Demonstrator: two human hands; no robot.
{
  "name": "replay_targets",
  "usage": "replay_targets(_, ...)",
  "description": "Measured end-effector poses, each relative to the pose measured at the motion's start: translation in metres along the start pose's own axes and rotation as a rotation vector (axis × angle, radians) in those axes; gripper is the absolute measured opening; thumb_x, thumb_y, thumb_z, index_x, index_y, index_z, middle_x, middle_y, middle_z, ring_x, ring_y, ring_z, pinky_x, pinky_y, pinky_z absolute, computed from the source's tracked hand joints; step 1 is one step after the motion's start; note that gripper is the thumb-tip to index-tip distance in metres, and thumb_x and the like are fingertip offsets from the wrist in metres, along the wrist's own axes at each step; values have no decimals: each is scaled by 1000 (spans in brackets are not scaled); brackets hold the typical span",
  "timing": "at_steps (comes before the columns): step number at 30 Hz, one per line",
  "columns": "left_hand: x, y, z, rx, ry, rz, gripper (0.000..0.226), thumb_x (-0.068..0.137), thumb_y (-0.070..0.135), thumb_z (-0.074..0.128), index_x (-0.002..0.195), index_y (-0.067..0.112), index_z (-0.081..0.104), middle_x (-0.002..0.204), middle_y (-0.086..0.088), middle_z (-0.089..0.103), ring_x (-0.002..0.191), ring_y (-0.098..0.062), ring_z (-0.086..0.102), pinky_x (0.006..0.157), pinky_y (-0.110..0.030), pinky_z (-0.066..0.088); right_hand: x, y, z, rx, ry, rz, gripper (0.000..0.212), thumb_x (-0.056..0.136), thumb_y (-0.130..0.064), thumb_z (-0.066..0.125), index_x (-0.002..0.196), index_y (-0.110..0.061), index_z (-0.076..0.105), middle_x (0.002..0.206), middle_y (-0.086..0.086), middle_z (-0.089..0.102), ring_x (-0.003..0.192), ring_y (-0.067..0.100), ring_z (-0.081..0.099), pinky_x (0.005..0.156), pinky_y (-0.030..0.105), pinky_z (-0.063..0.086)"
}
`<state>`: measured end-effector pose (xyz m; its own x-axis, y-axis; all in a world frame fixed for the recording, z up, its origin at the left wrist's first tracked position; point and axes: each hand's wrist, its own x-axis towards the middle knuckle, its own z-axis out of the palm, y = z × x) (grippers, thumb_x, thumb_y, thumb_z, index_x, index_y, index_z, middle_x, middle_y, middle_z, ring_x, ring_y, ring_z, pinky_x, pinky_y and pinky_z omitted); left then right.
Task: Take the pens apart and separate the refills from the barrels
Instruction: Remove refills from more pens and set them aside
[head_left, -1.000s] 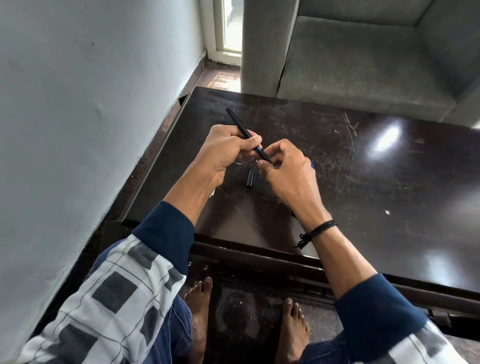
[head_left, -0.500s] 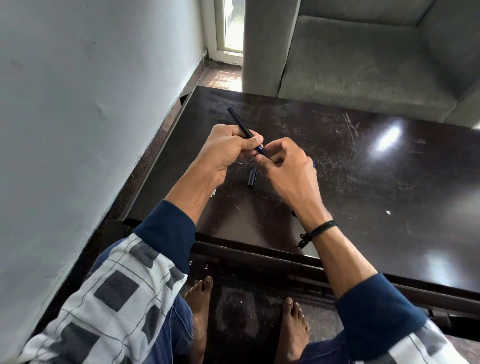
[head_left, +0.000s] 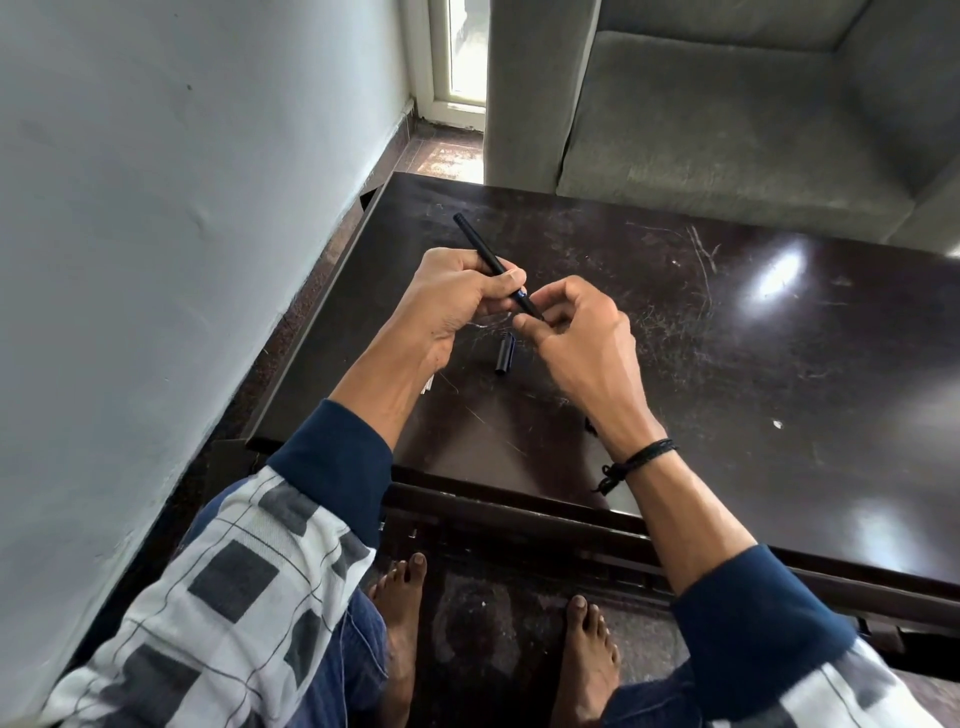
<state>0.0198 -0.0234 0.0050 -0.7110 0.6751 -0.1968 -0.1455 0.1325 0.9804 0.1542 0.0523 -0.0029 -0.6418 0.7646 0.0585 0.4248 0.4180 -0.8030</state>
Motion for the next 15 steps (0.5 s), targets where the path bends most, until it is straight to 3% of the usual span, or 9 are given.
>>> replay_targets(4,-2,0,2,2,-13,3,8,85,2,76,93,-1,75,87,-14,73,81,-21,74,82,-29,61,-1,0,-2,-5,34,3,13,88,-29,78,94,-24,68,77,-15,66,74,0,63,68,27,51)
replay_targets(8,-3,1,3,-6,-23,1,8,85,2,75,93,-1,75,88,-14,73,80,-21,72,84,-31,61,-1,1,0,16,26,-1,8,91,-28,73,90,-26,66,78,-9,72,75,10,70,73,36,57)
replay_targets(15,-4,3,1,-9,-15,-2,10,86,1,75,95,-3,75,90,-16,73,84,-24,72,86,-35,61,-1,-1,1,50,-19,0,3,97,-28,67,95,-26,66,78,-9,75,76,12,71,78,41,58)
